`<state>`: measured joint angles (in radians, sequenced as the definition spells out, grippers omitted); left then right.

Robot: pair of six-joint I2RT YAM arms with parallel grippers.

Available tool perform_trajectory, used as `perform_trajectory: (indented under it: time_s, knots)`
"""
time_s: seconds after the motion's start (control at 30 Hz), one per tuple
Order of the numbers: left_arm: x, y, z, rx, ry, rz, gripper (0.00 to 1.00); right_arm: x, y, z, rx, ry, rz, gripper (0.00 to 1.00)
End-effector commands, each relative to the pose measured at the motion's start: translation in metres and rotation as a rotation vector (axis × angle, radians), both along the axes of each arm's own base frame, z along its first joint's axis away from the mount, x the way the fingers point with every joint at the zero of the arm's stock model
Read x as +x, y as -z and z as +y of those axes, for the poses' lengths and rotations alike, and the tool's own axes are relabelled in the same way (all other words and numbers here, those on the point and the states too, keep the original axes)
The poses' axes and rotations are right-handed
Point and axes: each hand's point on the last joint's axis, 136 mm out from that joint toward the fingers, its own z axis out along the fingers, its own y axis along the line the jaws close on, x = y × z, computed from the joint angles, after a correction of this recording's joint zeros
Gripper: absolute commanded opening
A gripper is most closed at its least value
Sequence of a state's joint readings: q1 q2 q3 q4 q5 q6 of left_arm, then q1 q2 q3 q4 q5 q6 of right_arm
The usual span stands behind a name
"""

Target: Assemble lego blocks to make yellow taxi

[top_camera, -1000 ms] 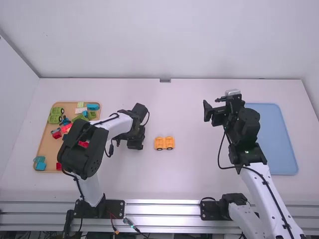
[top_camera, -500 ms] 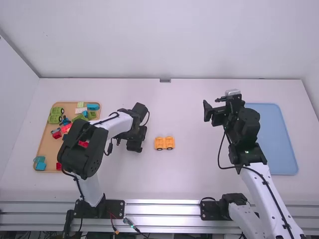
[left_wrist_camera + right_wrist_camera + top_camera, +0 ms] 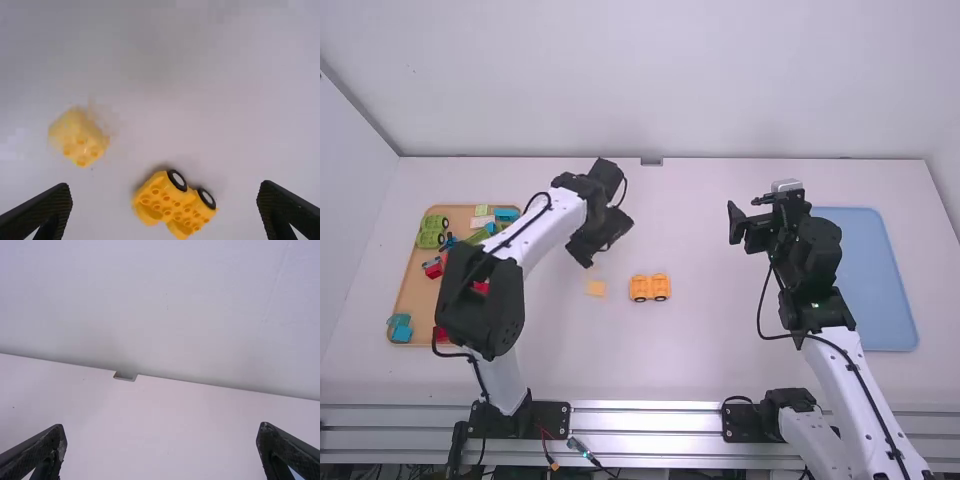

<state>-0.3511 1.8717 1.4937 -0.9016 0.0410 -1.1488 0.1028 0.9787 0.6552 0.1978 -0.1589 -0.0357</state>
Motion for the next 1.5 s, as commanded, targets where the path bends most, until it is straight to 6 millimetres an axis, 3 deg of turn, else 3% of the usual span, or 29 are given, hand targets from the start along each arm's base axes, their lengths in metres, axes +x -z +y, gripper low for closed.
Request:
perform_trajectory:
  time_s: [0.0,0.13,0.5,0.63,0.8,0.83,0.93,1.1,1.3,1.47]
  knots:
    - [0.014,-0.014,0.0,0.1,0.451,-0.093,0.99,0.002,-0.007,0.0,0.003,0.001,-0.013,0.99]
    - [0.034,-0.025,-0.002,0.216,0.853,-0.212,0.99,0.002,-0.007,0.001,0.003,0.0,-0.013,0.99]
    - [0.028,-0.017,0.002,0.399,1.705,-0.234,0.99,0.002,-0.009,0.0,0.003,0.001,-0.019,0.99]
    - [0.027,-0.027,-0.008,0.305,1.895,-0.386,0.99,0.002,-0.009,0.0,0.004,0.001,-0.022,0.99]
    - [-0.003,-0.044,-0.011,0.073,2.15,-0.625,0.99,0.002,-0.008,0.0,0.004,0.001,-0.017,0.97]
    - [-0.014,-0.051,-0.008,-0.008,2.223,-0.739,0.99,0.002,-0.008,0.0,0.004,0.001,-0.017,0.99]
    - [-0.035,-0.064,0.006,-0.115,2.327,-0.942,0.99,0.002,-0.008,0.001,0.014,0.002,-0.012,0.99]
    - [-0.046,-0.066,0.03,-0.147,2.292,-1.148,0.99,0.0,-0.003,0.003,0.008,-0.006,0.009,0.99]
    - [-0.053,-0.041,0.051,-0.138,2.165,-1.263,0.99,0.001,0.01,0.004,-0.013,-0.014,0.05,0.99]
    - [-0.059,-0.013,0.055,-0.11,2.147,-1.275,0.99,-0.001,0.028,0.029,-0.1,-0.2,0.06,0.99]
